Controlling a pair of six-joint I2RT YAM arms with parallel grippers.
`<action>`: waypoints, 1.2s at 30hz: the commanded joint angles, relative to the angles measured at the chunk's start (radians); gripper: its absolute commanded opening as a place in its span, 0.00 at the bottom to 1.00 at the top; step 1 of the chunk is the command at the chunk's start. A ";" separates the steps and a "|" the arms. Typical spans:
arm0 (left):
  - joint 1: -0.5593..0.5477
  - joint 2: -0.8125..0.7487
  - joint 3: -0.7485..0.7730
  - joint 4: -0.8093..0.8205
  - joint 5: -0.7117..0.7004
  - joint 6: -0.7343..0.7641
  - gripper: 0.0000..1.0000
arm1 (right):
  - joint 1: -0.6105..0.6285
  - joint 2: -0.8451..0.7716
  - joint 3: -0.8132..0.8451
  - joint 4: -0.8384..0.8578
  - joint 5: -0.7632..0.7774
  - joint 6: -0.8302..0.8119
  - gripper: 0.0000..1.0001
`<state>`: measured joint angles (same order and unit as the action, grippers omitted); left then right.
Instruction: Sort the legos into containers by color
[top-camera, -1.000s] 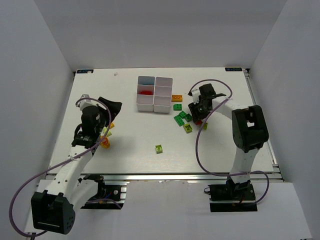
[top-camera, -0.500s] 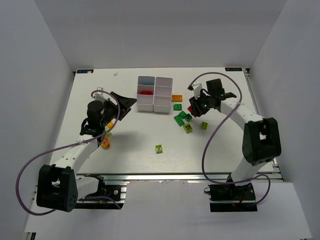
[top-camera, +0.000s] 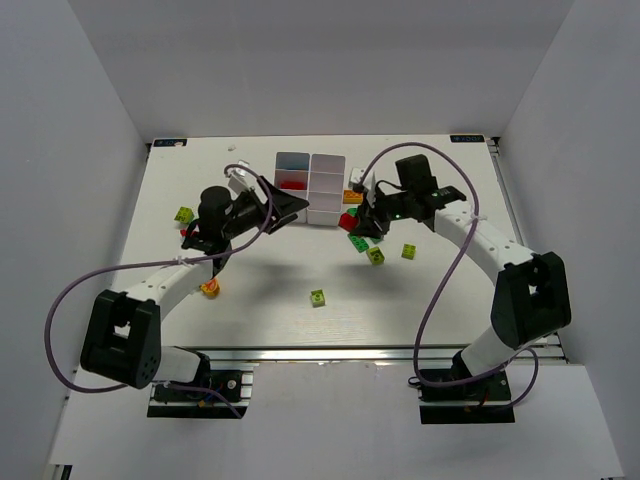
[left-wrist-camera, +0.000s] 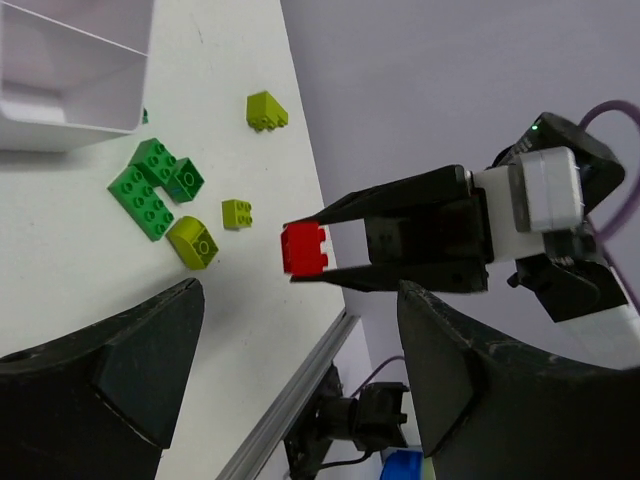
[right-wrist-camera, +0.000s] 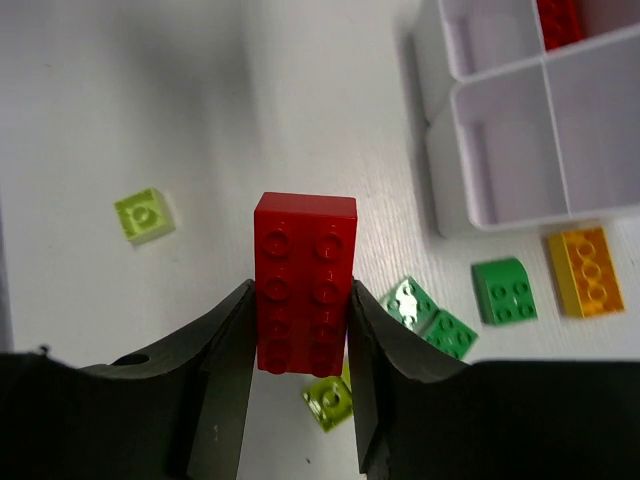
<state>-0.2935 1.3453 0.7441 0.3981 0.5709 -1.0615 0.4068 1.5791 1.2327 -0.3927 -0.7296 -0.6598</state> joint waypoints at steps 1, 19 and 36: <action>-0.041 0.028 0.057 -0.007 0.032 0.053 0.87 | 0.064 -0.013 0.051 0.037 -0.036 -0.027 0.00; -0.141 0.086 0.127 -0.137 -0.026 0.138 0.76 | 0.188 -0.025 0.090 0.097 0.006 0.057 0.00; -0.151 0.107 0.127 -0.114 0.075 0.144 0.56 | 0.191 -0.027 0.083 0.124 0.030 0.086 0.00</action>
<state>-0.4362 1.4479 0.8413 0.2852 0.6010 -0.9401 0.5980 1.5791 1.2865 -0.3336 -0.7013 -0.5854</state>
